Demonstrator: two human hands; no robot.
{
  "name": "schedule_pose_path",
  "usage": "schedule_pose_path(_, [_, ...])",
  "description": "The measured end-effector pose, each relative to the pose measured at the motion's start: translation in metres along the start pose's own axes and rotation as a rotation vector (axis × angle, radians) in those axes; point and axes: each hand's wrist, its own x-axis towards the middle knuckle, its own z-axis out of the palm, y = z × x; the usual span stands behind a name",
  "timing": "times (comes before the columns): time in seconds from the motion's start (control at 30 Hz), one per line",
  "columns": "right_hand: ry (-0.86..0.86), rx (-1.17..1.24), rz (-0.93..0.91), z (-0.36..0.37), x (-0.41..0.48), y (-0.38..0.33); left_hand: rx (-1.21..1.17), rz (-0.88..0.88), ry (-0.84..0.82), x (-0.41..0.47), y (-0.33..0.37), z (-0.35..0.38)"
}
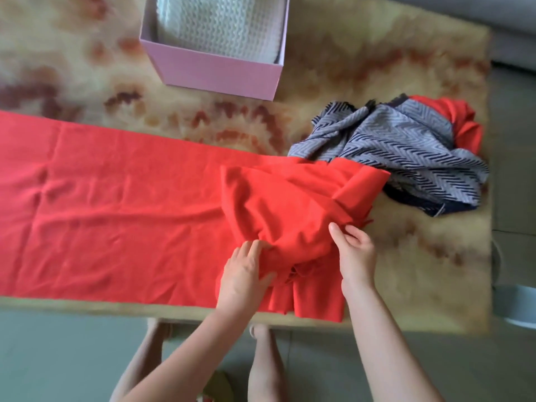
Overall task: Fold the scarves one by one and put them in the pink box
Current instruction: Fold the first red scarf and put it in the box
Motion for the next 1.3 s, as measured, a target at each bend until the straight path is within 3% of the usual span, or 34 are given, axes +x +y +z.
schedule_pose_path(0.1, [0.079,-0.153,-0.099,0.005,0.015,0.005,-0.063,-0.108,0.095,0.003,-0.002,0.0])
schedule_pose_path(0.4, [0.058,0.057,-0.126,0.029,0.007,-0.002,-0.306,-0.253,0.132,-0.003,-0.033,-0.033])
schedule_pose_path(0.57, [0.019,-0.156,-0.405,0.046,-0.025,-0.024,-0.425,-0.318,0.195,-0.008,-0.054,-0.046])
schedule_pose_path(0.63, [-0.065,-0.231,-0.536,0.06,-0.045,-0.039,-0.453,-0.361,0.245,-0.01,-0.066,-0.053])
schedule_pose_path(0.73, [-0.259,-0.281,-0.586,0.096,-0.062,-0.065,-0.499,-0.454,0.343,-0.013,-0.087,-0.068])
schedule_pose_path(0.9, [-0.767,-0.235,-0.432,0.185,-0.091,-0.107,-0.61,-0.648,0.592,-0.014,-0.137,-0.104])
schedule_pose_path(0.97, [-0.881,-0.344,-0.43,0.217,-0.101,-0.121,-0.566,-0.66,0.69,-0.015,-0.16,-0.117])
schedule_pose_path(1.1, [-0.687,-0.607,-0.594,0.24,-0.095,-0.105,-0.531,-0.621,0.66,-0.022,-0.166,-0.132])
schedule_pose_path(1.2, [-0.586,-0.795,-0.537,0.219,-0.095,-0.066,-0.489,-0.482,0.551,-0.025,-0.15,-0.122])
schedule_pose_path(1.3, [-0.51,-0.813,-0.468,0.193,-0.097,-0.035,-0.436,-0.351,0.384,-0.024,-0.134,-0.098])
